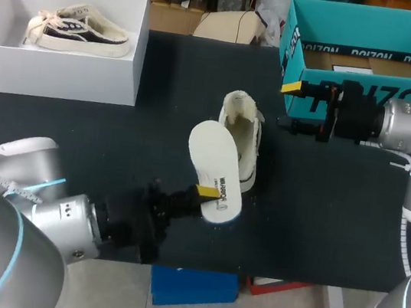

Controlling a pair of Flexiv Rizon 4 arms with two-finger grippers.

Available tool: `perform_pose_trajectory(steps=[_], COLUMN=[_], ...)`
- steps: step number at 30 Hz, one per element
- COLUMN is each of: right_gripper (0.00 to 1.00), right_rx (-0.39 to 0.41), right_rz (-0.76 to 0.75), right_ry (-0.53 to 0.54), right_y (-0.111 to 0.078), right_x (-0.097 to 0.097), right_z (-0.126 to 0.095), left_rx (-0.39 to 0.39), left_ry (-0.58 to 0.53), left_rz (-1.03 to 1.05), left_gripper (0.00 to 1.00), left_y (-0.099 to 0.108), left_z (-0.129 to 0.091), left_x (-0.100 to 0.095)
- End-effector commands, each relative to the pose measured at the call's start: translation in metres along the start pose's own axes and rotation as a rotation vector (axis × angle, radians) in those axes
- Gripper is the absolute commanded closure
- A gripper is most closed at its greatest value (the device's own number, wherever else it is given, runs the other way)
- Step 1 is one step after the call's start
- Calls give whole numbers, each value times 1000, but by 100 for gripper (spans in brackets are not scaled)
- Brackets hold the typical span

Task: Take the shoe out of the shoebox, open the shoe tongue, remove and reinsert the insole, then place the shoe into the shoebox

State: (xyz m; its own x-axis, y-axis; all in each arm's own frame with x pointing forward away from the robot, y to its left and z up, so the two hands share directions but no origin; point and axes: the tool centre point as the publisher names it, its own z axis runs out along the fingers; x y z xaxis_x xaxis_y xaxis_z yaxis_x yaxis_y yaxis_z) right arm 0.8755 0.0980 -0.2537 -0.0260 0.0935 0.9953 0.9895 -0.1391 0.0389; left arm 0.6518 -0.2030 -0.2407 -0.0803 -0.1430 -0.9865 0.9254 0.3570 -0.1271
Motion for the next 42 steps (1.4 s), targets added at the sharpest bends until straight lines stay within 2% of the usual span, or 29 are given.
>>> perform_pose_trajectory(steps=[1, 12, 19, 27, 33, 42], right_gripper=[0, 0, 0, 0, 0, 0], right_rx=[-3, -3, -3, -3, -3, -3], right_rz=[0, 0, 0, 0, 0, 0], right_ry=[0, 0, 0, 0, 0, 0], right_y=[-1, -1, -1, -1, -1, -1], right_x=[0, 0, 0, 0, 0, 0], right_z=[1, 1, 1, 1, 1, 1], left_rx=[430, 420, 395, 277, 238, 48], left_ry=[-79, -69, -10, 3, 0, 96], left_rz=[-6, -6, -34, -115, -74, -46], left_gripper=[100, 100, 100, 100, 100, 100], left_y=[3, -1, -6, -12, -22, -28], left_z=[1, 1, 3, 6, 8, 13], left_x=[4, -5, -7, -20, -30, -34])
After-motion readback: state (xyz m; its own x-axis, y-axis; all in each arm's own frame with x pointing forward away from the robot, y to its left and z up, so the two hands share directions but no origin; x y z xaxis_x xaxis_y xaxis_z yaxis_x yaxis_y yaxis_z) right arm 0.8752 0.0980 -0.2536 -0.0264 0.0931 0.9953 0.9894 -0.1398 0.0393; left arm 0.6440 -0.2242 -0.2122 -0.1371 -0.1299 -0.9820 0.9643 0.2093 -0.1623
